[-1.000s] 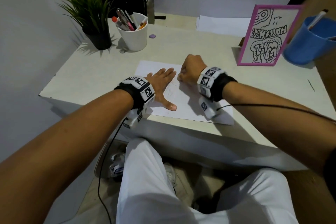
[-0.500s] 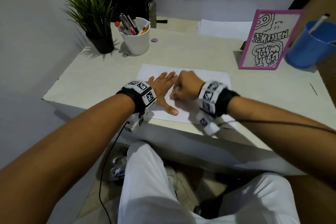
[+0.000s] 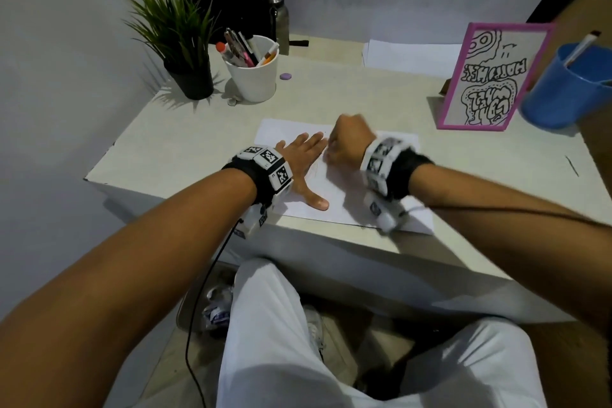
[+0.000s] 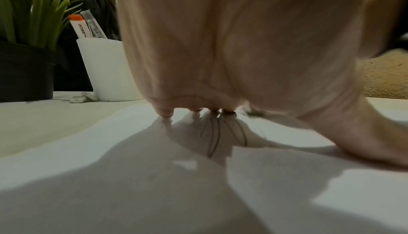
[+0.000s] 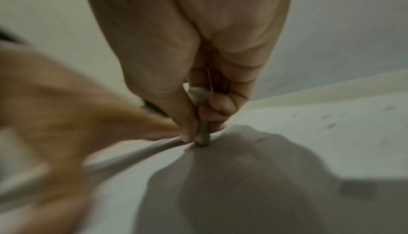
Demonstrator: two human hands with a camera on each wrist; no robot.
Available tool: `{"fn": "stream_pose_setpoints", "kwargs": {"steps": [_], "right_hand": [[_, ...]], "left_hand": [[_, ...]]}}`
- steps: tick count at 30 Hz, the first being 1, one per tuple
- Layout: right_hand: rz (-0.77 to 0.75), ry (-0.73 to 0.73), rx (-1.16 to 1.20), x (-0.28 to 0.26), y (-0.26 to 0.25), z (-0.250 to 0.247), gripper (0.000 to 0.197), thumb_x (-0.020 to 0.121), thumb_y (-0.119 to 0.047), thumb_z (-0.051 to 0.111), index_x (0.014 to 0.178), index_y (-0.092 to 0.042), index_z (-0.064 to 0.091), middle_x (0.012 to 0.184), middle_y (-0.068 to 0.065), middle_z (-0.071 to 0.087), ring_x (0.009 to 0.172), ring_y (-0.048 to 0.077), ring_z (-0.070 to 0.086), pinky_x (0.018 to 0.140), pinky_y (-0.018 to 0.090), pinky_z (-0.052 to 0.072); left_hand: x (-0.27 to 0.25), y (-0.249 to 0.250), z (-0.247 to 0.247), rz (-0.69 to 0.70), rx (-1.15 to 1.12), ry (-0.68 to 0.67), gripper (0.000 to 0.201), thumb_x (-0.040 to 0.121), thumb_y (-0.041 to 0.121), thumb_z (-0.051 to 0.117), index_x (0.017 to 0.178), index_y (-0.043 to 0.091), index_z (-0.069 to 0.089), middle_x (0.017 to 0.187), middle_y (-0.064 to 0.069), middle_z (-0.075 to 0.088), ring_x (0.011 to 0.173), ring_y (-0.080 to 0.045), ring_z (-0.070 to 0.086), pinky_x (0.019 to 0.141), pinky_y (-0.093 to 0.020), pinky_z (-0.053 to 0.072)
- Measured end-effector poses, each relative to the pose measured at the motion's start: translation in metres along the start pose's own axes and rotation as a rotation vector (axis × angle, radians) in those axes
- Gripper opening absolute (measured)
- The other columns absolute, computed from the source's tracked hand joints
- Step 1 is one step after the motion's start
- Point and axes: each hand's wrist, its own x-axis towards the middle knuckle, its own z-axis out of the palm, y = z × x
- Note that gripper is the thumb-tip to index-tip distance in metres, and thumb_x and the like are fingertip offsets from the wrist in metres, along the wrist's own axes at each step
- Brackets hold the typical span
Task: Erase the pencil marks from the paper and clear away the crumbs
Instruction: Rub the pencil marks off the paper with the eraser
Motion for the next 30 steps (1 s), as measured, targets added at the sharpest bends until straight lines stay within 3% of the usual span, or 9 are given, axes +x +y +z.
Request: {"fn": "stream_pose_setpoints", "kwargs": {"steps": [3, 6, 8, 10, 12, 15, 18, 25, 30], "right_hand": [[-0.124, -0.234, 0.019, -0.032, -0.014, 0.009, 0.008, 0.075, -0.011, 0.074, 0.078, -0.005, 0.070, 0.068, 0.005, 0.061, 0.060, 0.016, 0.056, 0.062, 0.024, 0.047], [0.014, -0.070, 0.026, 0.001, 0.006, -0.010, 0.026, 0.071, -0.025, 0.080, 0.085, -0.003, 0.078, 0.076, 0.011, 0.073, 0.071, 0.021, 0.066, 0.065, 0.027, 0.052], [0.015, -0.002, 0.025, 0.011, 0.007, -0.004, 0.022, 0.072, -0.021, 0.076, 0.080, 0.000, 0.076, 0.069, 0.014, 0.069, 0.067, 0.025, 0.065, 0.062, 0.030, 0.053], [-0.067, -0.092, 0.010, -0.011, -0.009, 0.012, 0.013, 0.074, -0.015, 0.070, 0.073, -0.003, 0.068, 0.063, 0.010, 0.062, 0.057, 0.022, 0.057, 0.059, 0.029, 0.049], [-0.116, -0.174, 0.065, -0.026, -0.011, 0.018, 0.013, 0.074, -0.016, 0.073, 0.078, -0.004, 0.072, 0.071, 0.008, 0.069, 0.061, 0.018, 0.060, 0.062, 0.028, 0.053], [0.014, -0.084, 0.079, -0.001, 0.004, 0.001, 0.024, 0.070, -0.025, 0.079, 0.084, -0.005, 0.078, 0.067, 0.007, 0.066, 0.066, 0.021, 0.063, 0.060, 0.027, 0.051], [0.060, -0.015, 0.079, 0.009, 0.009, 0.001, 0.023, 0.072, -0.021, 0.074, 0.080, 0.001, 0.077, 0.058, 0.009, 0.061, 0.062, 0.023, 0.058, 0.050, 0.023, 0.042], [0.046, -0.061, 0.084, 0.009, 0.012, -0.005, 0.021, 0.073, -0.024, 0.082, 0.087, -0.007, 0.081, 0.084, 0.011, 0.076, 0.083, 0.023, 0.070, 0.066, 0.026, 0.051], [-0.014, 0.004, 0.128, 0.014, 0.005, -0.008, 0.021, 0.074, -0.020, 0.079, 0.090, -0.008, 0.081, 0.081, 0.009, 0.075, 0.078, 0.019, 0.069, 0.064, 0.021, 0.044]], "left_hand": [[0.002, 0.000, 0.001, 0.015, -0.004, 0.009, 0.141, 0.054, 0.078, 0.073, 0.154, 0.027, -0.013, 0.162, 0.003, -0.018, 0.149, -0.025, -0.014, 0.115, -0.061, 0.003], [0.000, -0.001, 0.000, 0.006, -0.001, -0.007, 0.141, 0.056, 0.082, 0.067, 0.152, 0.027, -0.020, 0.161, 0.006, -0.021, 0.149, -0.023, -0.017, 0.117, -0.060, 0.000], [-0.001, 0.001, -0.001, -0.003, 0.006, -0.010, 0.141, 0.057, 0.082, 0.067, 0.151, 0.025, -0.020, 0.161, 0.005, -0.022, 0.149, -0.023, -0.017, 0.117, -0.060, 0.000], [0.000, 0.001, -0.001, 0.002, 0.007, -0.012, 0.140, 0.057, 0.079, 0.070, 0.152, 0.027, -0.019, 0.161, 0.004, -0.021, 0.149, -0.025, -0.016, 0.117, -0.061, 0.000], [0.000, 0.001, -0.001, 0.011, 0.001, -0.009, 0.139, 0.057, 0.079, 0.070, 0.152, 0.029, -0.018, 0.161, 0.003, -0.021, 0.148, -0.026, -0.017, 0.116, -0.060, 0.000], [-0.001, 0.001, -0.002, -0.003, -0.015, -0.027, 0.140, 0.056, 0.083, 0.067, 0.149, 0.032, -0.024, 0.160, 0.006, -0.023, 0.148, -0.023, -0.018, 0.117, -0.059, -0.002], [-0.004, 0.001, -0.002, -0.008, -0.032, -0.014, 0.138, 0.056, 0.084, 0.065, 0.150, 0.032, -0.022, 0.160, 0.007, -0.023, 0.148, -0.021, -0.019, 0.117, -0.059, -0.003], [-0.017, -0.006, -0.007, -0.008, -0.143, 0.093, 0.127, 0.059, 0.068, 0.078, 0.156, 0.028, 0.007, 0.164, 0.001, -0.004, 0.150, -0.021, -0.001, 0.120, -0.046, 0.009], [-0.014, -0.006, -0.007, -0.033, -0.058, 0.049, 0.131, 0.061, 0.073, 0.073, 0.154, 0.030, -0.009, 0.163, 0.002, -0.012, 0.150, -0.020, -0.009, 0.119, -0.056, 0.002]]}}
